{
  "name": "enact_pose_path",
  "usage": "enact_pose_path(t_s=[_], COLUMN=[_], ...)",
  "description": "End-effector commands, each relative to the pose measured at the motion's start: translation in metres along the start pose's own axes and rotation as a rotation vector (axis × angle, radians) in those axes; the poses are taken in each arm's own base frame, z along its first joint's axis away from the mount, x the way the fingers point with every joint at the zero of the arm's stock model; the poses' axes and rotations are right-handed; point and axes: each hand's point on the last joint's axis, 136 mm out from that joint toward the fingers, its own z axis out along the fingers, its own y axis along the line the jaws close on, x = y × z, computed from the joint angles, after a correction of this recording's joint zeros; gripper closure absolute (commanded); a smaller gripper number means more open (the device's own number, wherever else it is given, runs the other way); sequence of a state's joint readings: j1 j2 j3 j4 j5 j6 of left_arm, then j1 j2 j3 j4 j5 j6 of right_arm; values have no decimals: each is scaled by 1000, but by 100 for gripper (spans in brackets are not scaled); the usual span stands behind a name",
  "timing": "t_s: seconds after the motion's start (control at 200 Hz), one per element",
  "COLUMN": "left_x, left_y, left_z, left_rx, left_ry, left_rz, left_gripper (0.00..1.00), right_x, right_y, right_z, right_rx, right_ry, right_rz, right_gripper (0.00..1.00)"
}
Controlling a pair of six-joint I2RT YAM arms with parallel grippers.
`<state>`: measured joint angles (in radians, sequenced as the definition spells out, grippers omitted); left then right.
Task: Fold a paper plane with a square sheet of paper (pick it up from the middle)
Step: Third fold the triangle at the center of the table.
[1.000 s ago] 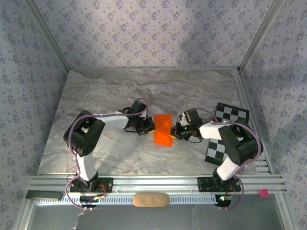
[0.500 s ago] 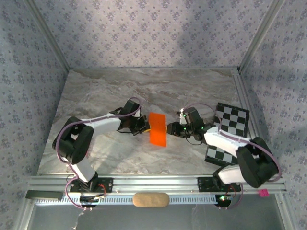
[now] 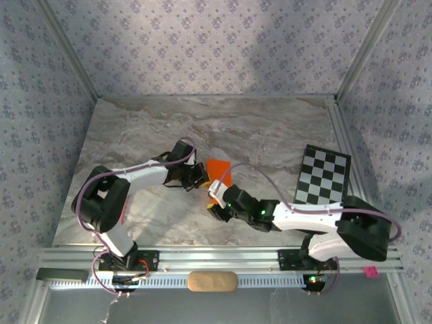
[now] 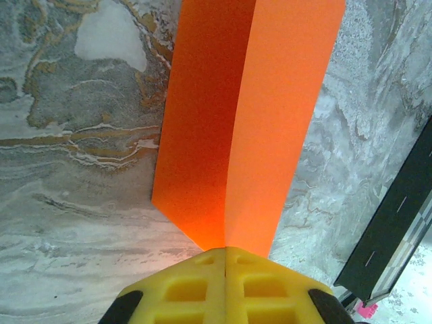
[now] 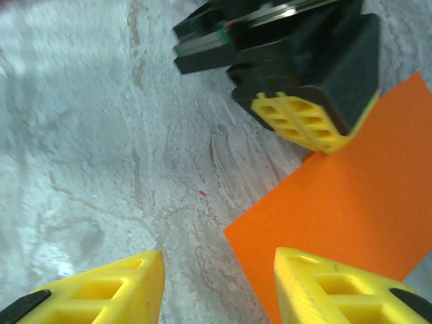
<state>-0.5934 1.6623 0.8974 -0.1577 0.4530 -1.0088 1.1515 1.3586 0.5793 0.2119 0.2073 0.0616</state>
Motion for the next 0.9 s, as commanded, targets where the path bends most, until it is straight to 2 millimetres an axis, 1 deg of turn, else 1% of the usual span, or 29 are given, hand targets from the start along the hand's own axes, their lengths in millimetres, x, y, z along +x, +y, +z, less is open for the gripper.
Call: enact_pose_path(t_s=[0.0, 0.105, 0.205, 0.29, 0.375, 0.555, 0.645, 0.78, 0.895], left_x=[1, 0, 1, 0, 0, 0, 0, -1, -1], left_y=[-8, -6, -6, -6, -7, -7, -7, -8, -7], left_z=[-9, -8, -8, -9, -8, -8, -8, -9, -9], left_rx=[22, 17, 19, 21, 21, 21, 22, 25, 24], left_ry=[-4, -6, -4, -8, -7, -8, -8, -13, -15], left_rz=[-6, -9, -11, -12, -11, -13, -11, -12, -12], left_gripper=[97, 97, 97, 97, 97, 97, 97, 98, 97], right_x=[-9, -4, 0, 4, 7, 6, 5, 8, 10], right_y=[-15, -14, -25, -24, -18, -16, -21, -23, -24], right_z=[6, 13, 16, 22, 27, 31, 30, 30, 28], right_rx=[201, 253, 332, 326, 302, 303, 335, 344, 346], right_ry=[-40, -30, -11, 14, 28, 21, 15, 22, 28], right_rz=[-168, -215, -205, -221, -236, -214, -198, -196, -189], right_gripper=[52, 51, 49, 49, 51, 54, 57, 70, 76])
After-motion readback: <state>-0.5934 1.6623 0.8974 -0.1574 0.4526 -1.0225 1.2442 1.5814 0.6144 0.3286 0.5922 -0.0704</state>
